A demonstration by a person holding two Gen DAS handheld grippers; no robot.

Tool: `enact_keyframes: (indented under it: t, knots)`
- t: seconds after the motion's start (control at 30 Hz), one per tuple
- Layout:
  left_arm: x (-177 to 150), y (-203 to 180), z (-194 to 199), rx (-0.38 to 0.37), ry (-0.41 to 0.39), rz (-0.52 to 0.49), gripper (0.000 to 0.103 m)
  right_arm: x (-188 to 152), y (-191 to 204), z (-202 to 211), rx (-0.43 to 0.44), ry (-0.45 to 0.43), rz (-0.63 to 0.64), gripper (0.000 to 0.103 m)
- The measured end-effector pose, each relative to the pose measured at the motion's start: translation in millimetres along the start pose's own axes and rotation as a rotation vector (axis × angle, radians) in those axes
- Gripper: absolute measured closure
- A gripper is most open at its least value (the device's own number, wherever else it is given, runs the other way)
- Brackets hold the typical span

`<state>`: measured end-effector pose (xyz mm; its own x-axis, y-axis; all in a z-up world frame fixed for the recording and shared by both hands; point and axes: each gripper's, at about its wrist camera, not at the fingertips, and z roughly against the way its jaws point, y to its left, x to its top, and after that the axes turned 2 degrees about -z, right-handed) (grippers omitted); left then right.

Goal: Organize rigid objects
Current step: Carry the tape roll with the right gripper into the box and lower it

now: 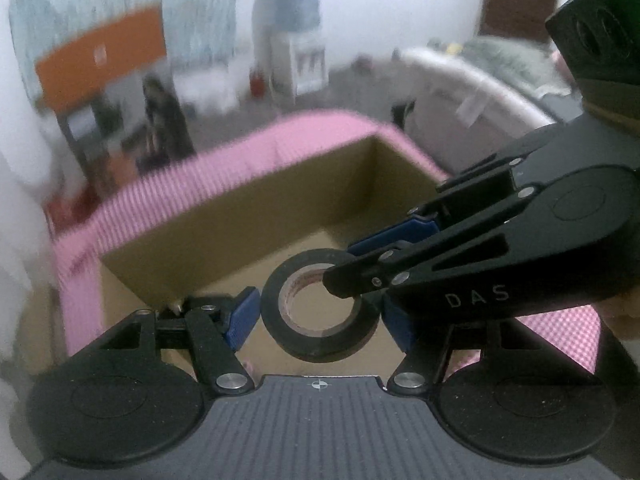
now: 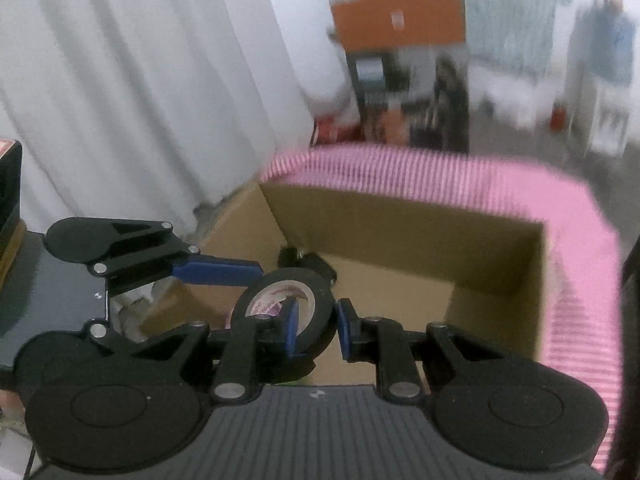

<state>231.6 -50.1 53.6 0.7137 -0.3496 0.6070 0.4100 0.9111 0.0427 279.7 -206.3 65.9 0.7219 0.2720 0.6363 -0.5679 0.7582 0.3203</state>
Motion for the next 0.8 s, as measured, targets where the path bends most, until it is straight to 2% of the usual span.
enact_keyframes:
  t: [0.2,0.37,0.47,0.63,0.8]
  knots:
    - [8.2,18.4,-60.6,-0.017,0.183,0.051,0.036,16.5,-36.5,-67.8,0.030,0.176,-0.108,0.081]
    - [5.5,26.7,-89.0,-0.012,0.268,0.081,0.036,14.0,-51.8,-99.4,0.032,0.253,-0.158,0.081]
    - [5.5,32.9,-101.0,-0.008,0.297,0.113,0.036,13.2,-59.6,-111.8,0.030,0.271,-0.181,0.081]
    - [5.3,36.1,-113.6,0.021,0.315,0.111,0.035,15.0,-71.1,-129.3,0.047,0.279,-0.226,0.081]
    - [11.8,31.8,-109.1,0.034,0.294,0.108,0.024,11.2,-76.8,-137.8,0.074,0.273,-0.255,0.080]
